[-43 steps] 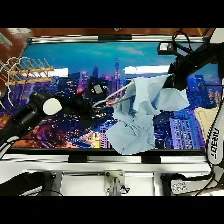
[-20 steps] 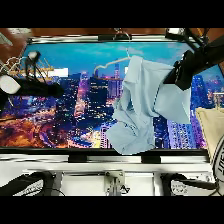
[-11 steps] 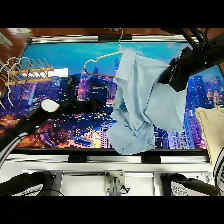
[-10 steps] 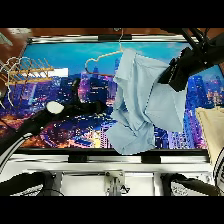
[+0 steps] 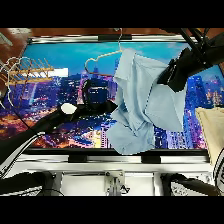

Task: Fold the shirts.

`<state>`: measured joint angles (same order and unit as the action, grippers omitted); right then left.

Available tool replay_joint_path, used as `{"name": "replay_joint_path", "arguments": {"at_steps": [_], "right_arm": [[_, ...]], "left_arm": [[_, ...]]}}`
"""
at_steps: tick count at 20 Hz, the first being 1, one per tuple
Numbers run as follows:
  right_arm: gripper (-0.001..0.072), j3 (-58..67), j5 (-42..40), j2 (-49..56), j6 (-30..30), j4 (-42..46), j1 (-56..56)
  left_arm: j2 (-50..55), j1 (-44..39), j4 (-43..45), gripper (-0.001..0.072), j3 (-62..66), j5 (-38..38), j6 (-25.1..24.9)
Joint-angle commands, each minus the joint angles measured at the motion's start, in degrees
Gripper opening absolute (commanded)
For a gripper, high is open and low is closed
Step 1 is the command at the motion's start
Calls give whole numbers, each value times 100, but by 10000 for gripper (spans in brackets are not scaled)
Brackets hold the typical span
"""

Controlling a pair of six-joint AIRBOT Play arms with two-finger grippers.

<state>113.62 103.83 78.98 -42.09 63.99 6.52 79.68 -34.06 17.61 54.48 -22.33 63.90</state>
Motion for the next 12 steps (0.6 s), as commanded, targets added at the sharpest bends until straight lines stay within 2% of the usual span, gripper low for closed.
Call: {"name": "replay_joint_path", "arguments": {"at_steps": [1, 5, 6, 7, 9, 11, 12], "right_arm": [[60, 4, 22, -4, -17, -4, 4], [60, 4, 39, -4, -35, -63, 13], [61, 4, 39, -4, -35, -63, 13], [60, 4, 39, -4, -35, -59, 13], [61, 4, 37, -4, -35, -48, 13], [60, 4, 37, -4, -35, -44, 11], [61, 4, 39, -4, -35, -44, 11]], "left_arm": [[83, -175, -166, 555, 122, 374, -42], [334, -238, -767, 541, 125, 601, -44], [391, -275, -942, 496, 127, 706, -44], [442, -319, -1132, 392, 136, 844, -44], [520, -396, -1375, 316, 256, 885, -44], [542, -485, -1403, 316, 472, 885, -46], [542, -505, -1403, 234, 568, 885, -48]]}}
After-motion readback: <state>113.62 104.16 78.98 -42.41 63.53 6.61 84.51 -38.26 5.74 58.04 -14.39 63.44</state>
